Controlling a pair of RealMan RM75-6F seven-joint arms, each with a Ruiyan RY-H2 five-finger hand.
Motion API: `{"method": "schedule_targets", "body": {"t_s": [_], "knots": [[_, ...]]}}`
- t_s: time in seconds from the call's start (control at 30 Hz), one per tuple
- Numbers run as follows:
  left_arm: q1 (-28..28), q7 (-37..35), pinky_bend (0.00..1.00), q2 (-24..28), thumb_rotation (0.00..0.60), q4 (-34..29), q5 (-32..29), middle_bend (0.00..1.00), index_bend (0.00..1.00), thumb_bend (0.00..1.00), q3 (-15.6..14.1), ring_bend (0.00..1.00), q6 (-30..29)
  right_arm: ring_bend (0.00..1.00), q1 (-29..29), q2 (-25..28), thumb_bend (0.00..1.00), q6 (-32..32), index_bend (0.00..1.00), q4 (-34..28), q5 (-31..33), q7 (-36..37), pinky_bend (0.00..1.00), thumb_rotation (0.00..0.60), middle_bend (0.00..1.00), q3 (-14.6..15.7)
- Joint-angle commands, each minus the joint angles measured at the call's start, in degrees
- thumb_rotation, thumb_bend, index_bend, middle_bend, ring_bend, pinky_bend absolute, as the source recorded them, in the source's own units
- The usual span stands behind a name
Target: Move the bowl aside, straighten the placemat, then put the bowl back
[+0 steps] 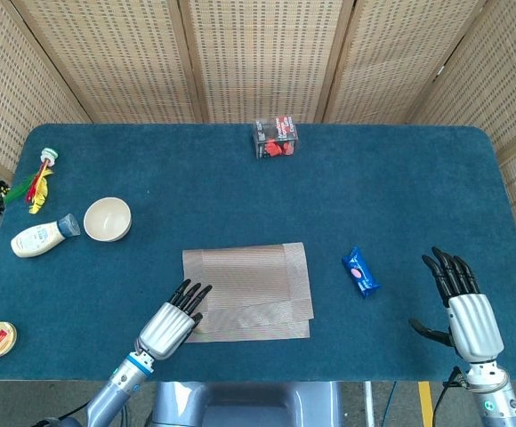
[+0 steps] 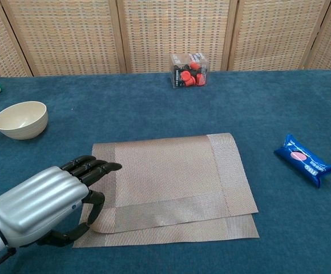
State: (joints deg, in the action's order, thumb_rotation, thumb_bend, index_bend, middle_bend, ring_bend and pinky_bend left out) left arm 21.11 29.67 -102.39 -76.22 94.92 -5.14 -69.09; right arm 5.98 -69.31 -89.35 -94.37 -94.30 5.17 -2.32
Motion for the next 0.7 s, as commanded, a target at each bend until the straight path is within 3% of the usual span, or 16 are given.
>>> {"method": "schedule_targets", "body": {"t_s": [0.03, 0.27, 0.47, 0.7], "knots": [[0.0, 0.0, 0.0, 0.1, 0.6, 0.0, -0.2, 0.0, 0.59, 0.49, 0.1, 0.0, 0.1, 0.0, 0.0, 0.0, 0.17, 0.0, 0.0, 0.0, 0.0, 0.0, 0.0, 0.6, 0.0, 0.0], [0.1, -0.4, 0.0, 1.0, 0.6, -1.1, -0.3, 0.0, 0.59, 0.57, 0.4, 0.0, -0.2, 0.0, 0.0, 0.0, 0.17, 0.0, 0.0, 0.0, -0.1, 0.0, 0.0, 0.6, 0.0, 0.0], [0.7, -0.1, 0.0, 2.4, 0.6, -3.7, 0.8, 0.0, 0.6, 0.58, 1.0, 0.0, -1.4, 0.0, -0.1, 0.2, 0.17, -0.4, 0.0, -0.2, -0.3, 0.0, 0.0, 0.6, 0.0, 0.1], [3.6, 2.7, 0.0, 6.3, 0.6, -10.5, 0.6, 0.0, 0.6, 0.58, 6.0, 0.0, -1.3, 0.0, -0.3, 0.5, 0.17, -0.6, 0.0, -0.2, 0.0, 0.3, 0.0, 0.6, 0.0, -0.2]]}}
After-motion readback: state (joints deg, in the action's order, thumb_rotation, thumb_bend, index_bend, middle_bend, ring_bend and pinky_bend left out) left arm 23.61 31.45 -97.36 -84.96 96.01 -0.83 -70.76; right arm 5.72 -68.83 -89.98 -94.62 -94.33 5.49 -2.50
